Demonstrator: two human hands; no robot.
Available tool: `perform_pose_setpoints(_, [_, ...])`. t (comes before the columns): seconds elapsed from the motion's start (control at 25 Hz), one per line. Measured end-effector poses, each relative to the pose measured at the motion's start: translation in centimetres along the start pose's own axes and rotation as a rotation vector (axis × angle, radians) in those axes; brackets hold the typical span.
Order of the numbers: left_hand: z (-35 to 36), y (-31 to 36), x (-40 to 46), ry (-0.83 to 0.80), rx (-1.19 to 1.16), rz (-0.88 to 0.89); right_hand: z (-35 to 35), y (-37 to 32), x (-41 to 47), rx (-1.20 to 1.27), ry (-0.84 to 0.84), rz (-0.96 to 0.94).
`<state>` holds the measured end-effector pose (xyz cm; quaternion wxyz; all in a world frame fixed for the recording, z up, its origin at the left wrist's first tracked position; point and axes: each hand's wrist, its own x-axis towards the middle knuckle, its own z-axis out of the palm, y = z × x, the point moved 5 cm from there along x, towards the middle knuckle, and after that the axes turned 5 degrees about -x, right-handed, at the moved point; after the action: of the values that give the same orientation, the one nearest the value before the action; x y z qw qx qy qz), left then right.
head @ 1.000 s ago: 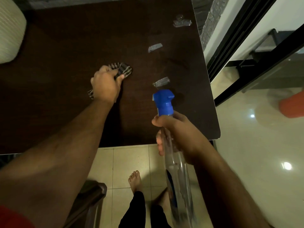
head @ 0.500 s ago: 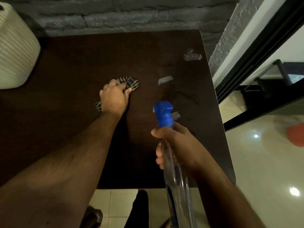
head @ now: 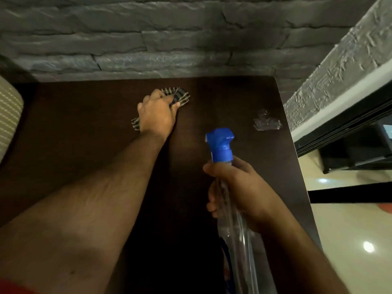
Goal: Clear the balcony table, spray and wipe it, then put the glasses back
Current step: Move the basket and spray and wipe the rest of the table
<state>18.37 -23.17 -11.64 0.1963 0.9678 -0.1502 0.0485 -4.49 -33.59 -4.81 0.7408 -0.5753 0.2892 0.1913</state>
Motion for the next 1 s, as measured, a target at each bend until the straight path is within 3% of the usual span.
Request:
perform_pose_setpoints(0.4, [2.1,1.8,5.5,-0.019,0.075,0.052,-5.2,-9.6,6.6,-0.044,0.149,-0.061])
perform_pose_setpoints(0.52, [2.2,1.9,5.5,-0.028,0.095,0.046,-6.6,-11.6,7.0,-0.128,0.111,-0.032])
perform_pose_setpoints(0.8, [2.0,2.2,5.5,-0.002,0.083,-0.007,-10.6,-11.1,5.6,-0.149,0.200,-0.058])
perform_pose_setpoints(1.0, [2.7,4.5,6.3,0.026,0.082,-0.149,-12.2,-9.7,4.6,-0.202,0.118,-0.031])
